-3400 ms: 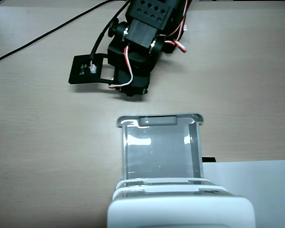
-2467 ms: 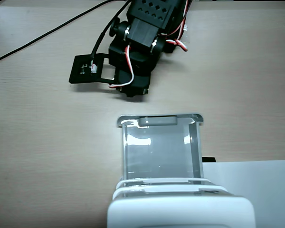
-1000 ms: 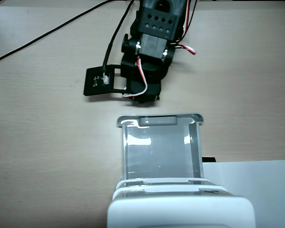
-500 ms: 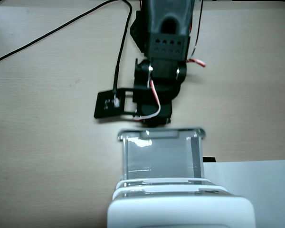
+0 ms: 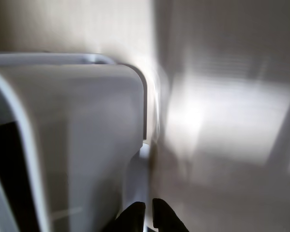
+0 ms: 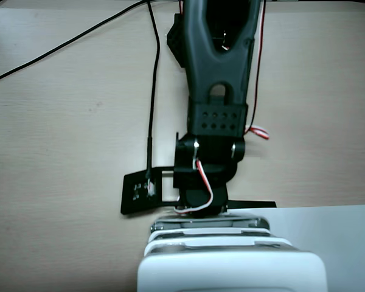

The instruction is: Close drawer.

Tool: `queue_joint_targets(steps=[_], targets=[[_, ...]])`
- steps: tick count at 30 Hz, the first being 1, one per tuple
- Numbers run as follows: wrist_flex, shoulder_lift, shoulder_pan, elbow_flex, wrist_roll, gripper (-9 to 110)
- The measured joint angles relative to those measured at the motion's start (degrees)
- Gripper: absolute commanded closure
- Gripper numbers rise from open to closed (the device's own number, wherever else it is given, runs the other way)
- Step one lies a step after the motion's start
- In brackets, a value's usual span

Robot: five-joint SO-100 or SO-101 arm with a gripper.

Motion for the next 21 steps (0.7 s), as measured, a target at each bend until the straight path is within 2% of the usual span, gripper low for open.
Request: queue_joint_targets(steps=[10,21], targets=[[-0.26,-2.64,0.0,-4.13,1.41,101],[8.96,1.67,2.46,-5.71,-0.62,101]])
